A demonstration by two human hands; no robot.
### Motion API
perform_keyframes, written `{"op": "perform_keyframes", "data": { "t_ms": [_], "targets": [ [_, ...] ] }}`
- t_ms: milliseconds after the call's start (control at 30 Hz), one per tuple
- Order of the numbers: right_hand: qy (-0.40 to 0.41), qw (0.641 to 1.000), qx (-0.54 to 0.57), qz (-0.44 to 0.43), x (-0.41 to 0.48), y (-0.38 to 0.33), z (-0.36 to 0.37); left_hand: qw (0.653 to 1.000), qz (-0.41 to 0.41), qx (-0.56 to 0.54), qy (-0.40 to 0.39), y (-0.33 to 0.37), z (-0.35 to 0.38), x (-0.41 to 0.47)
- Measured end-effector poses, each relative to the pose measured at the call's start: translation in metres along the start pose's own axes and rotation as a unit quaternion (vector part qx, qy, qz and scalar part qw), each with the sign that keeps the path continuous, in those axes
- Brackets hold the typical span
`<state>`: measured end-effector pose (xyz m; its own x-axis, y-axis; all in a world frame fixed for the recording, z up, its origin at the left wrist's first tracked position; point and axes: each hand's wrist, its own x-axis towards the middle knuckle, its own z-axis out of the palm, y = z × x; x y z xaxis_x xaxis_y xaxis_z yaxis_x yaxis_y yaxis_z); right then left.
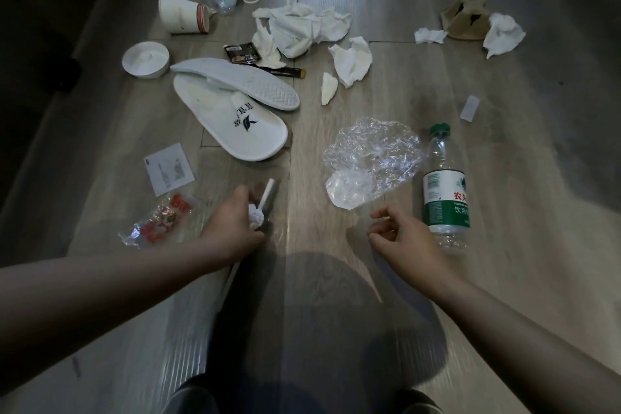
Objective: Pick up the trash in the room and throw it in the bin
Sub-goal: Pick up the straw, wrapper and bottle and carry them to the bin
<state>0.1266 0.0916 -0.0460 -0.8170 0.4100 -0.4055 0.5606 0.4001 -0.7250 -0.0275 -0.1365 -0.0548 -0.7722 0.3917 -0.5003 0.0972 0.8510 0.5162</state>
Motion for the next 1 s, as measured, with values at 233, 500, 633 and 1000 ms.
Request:
{"op": "perform_keyframes", "data": {
  "t_ms": [233,500,633,1000],
  "targets": [
    [-0.037,0.999,0.006,-0.029,0.004,-0.020,0.027,0.987,-0.058,0.081,0.122,-0.057,-0.057,-0.005],
    [-0.053,0.997,-0.005,-0.049,0.002,-0.028,0.031,0.978,-0.094,0.143,0.117,-0.097,-0.067,0.008],
    [-0.041,0.998,-0.015,-0.036,0.002,-0.023,0.026,0.976,-0.122,0.153,0.091,-0.103,-0.069,0.016],
    [-0.053,0.998,-0.001,-0.030,0.004,-0.025,0.031,0.991,-0.116,0.007,0.071,-0.104,-0.064,0.012]
  ]
}}
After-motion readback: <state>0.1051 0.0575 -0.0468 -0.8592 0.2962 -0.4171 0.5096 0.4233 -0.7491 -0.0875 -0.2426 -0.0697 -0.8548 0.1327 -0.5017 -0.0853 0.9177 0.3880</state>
